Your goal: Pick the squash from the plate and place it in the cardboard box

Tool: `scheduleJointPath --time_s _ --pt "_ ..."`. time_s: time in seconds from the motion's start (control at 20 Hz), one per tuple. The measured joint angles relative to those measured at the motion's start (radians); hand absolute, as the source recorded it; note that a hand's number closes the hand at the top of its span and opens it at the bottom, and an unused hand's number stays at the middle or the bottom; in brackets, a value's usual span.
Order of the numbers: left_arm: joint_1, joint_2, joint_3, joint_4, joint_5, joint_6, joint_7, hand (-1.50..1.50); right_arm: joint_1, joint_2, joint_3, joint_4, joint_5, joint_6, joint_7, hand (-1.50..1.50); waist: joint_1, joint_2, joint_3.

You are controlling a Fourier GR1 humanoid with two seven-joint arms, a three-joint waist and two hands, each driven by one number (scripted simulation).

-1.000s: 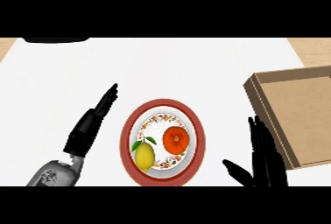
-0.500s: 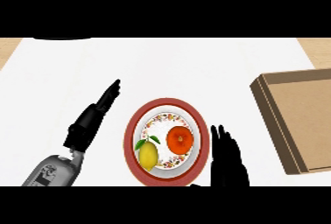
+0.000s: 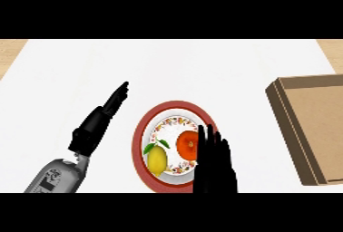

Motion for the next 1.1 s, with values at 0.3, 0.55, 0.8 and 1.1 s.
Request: scheduleJointPath --time_s 0.3,0.55,0.8,1.1 --pt "-0.023 -0.001 0.016 0.003 0.005 -0.017 0.017 0.0 -0.051 0.008 -0.041 0.077 -0.065 0.013 0.012 -1.5 0.004 0.003 0.001" --pt "-0.017 -0.006 0.023 0.007 0.002 -0.029 0.01 0.0 -0.09 0.01 -0.051 0.148 -0.096 -0.001 0.013 -1.5 0.005 0.003 0.002" --pt "-0.012 -0.018 0.025 0.003 -0.015 -0.025 0.014 0.0 -0.145 0.011 -0.058 0.196 -0.107 -0.013 0.012 -1.5 0.004 0.002 0.003" --pt "-0.022 -0.024 0.04 0.001 -0.016 -0.039 0.033 0.0 -0.168 0.012 -0.073 0.253 -0.142 -0.022 0.006 -1.5 0.001 0.002 0.003"
